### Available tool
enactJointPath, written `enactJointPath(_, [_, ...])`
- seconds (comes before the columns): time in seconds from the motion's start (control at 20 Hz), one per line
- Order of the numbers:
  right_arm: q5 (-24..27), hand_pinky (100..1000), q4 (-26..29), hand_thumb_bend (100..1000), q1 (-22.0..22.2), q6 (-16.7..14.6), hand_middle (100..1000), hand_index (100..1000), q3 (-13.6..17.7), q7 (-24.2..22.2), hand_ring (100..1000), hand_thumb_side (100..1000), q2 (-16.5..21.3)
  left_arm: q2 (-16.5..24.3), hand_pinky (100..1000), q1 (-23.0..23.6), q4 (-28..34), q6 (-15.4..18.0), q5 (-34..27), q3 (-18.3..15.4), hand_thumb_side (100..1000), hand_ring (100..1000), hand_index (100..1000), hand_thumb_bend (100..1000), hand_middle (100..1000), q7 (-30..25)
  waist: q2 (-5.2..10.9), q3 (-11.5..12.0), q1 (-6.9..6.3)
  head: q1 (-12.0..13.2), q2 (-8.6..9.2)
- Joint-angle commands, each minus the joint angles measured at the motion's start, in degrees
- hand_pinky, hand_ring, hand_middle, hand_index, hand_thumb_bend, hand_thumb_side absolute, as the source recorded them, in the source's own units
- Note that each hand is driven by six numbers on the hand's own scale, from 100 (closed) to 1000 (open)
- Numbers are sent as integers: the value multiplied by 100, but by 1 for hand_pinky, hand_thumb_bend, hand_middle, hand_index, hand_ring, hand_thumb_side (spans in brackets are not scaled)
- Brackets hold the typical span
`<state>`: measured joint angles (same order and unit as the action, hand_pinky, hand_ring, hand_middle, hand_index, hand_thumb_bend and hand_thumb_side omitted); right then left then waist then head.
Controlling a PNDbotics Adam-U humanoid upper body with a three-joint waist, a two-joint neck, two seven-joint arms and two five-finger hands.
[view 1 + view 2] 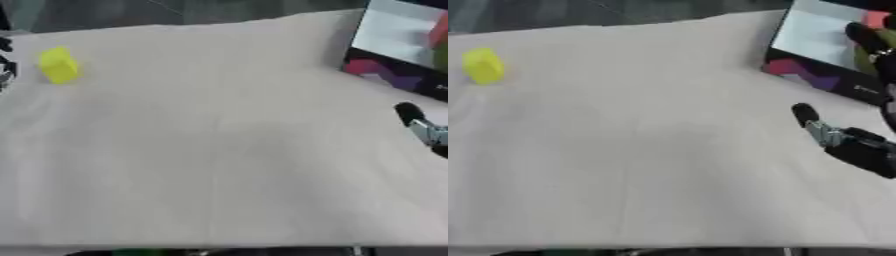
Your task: Pick up the objects with one hand, pass them to the other hand, and then place them into the box on the other side of the table.
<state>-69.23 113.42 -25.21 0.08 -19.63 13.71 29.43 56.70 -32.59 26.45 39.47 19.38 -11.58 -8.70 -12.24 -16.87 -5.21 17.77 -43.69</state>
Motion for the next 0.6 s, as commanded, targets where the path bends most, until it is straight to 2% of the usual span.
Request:
enactJointPath(0.05, [35,713,117,493,-63,19,1000,876,19,15,808,532,32,158,676,-93,110,-113,312,39,261,684,882,100,748,326,70,0,-1,38,44])
enactJointPath(0.4, [39,707,117,505,-67,31,1000,875,11,24,807,532,11,26,678,-154,198,-340,1000,80,256,684,883,127,755,1014,44,-35,-22,23,135])
enactJointPath(0.45, [40,706,117,507,-68,35,1000,875,10,29,807,533,5,11,680,-158,197,-374,1099,81,272,686,885,126,758,1113,34,-45,-28,27,151])
enactJointPath(0.55, [37,701,117,514,-78,51,1000,875,9,42,805,533,-10,-14,688,-163,166,-448,1298,107,389,698,893,105,769,1311,2,-67,-47,46,186])
enactJointPath(0.6, [34,698,117,519,-84,61,1000,875,7,51,805,531,-20,-25,692,-165,145,-483,1393,121,419,703,897,105,773,1407,-20,-77,-60,58,209])
